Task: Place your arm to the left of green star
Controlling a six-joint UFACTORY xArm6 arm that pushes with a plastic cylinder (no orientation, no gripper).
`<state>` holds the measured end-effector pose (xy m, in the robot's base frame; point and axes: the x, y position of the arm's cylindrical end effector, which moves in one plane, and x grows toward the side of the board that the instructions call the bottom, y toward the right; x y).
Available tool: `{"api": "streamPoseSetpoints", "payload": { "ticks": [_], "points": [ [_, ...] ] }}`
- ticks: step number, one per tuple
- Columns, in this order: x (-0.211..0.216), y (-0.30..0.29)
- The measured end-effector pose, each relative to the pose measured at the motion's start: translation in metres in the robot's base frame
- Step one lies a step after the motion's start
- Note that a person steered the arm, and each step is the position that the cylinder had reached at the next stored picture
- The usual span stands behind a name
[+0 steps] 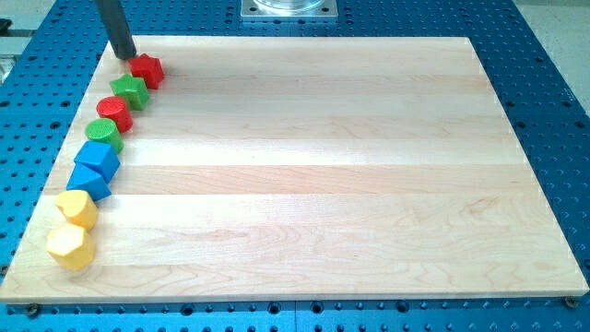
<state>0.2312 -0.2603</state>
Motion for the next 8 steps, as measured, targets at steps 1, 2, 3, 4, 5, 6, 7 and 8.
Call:
{"api": "streamPoseSetpoints", "payload": {
  "ticks": [1, 2, 3, 4, 5, 6, 7, 8],
  "points": [
    [0.0, 0.001],
    [0.0, 0.008],
    [0.0, 0.008],
    [0.0, -0.009],
    [0.0, -0.021],
    [0.0, -0.031],
    [0.0, -0.031],
    [0.02, -0.034]
  ]
}}
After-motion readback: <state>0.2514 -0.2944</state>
